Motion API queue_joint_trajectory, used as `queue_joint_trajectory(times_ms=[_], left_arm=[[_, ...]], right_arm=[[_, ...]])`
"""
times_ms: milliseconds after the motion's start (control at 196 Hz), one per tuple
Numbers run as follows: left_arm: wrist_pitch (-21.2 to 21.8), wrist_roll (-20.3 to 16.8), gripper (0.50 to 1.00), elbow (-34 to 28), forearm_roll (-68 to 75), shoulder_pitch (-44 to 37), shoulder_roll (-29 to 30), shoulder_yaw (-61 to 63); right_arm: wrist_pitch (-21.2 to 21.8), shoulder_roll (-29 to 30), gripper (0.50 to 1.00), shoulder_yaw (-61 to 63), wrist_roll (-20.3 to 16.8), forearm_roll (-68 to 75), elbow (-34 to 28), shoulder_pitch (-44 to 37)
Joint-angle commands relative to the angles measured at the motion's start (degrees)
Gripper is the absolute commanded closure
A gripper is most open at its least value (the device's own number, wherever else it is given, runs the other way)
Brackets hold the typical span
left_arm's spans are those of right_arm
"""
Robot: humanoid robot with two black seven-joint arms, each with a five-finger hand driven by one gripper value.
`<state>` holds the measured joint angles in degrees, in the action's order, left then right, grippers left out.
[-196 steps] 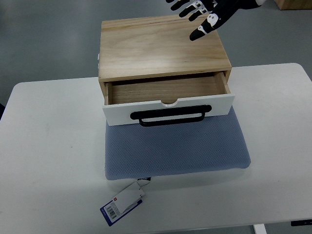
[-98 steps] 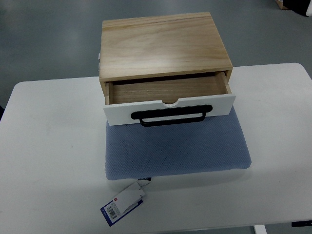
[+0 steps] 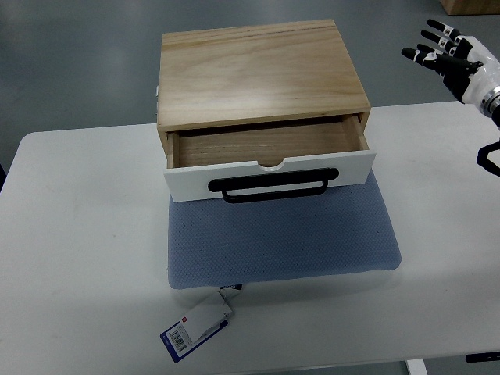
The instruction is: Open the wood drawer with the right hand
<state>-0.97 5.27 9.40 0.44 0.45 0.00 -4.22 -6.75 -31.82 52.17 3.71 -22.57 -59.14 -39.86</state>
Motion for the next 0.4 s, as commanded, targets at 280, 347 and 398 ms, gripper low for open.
queue_joint_trajectory(times_ms=[280,347,398], left_arm=[[0.00,0.00,0.500,0.00,0.00,0.07,0.00,0.00],[0.00,0.00,0.500,0.00,0.00,-0.01,0.00,0.00],[0.00,0.00,0.500,0.00,0.00,-0.01,0.00,0.00]], right_arm=[[-0.99,7.74,0.572,9.44,-0.02,-1.43,2.62,7.52],[-0.99,8.35,0.570,9.80,0.07,-1.34,2.62,8.05],[-0.99,8.88,0.570,9.80,0.42,-1.34,2.62,8.22]])
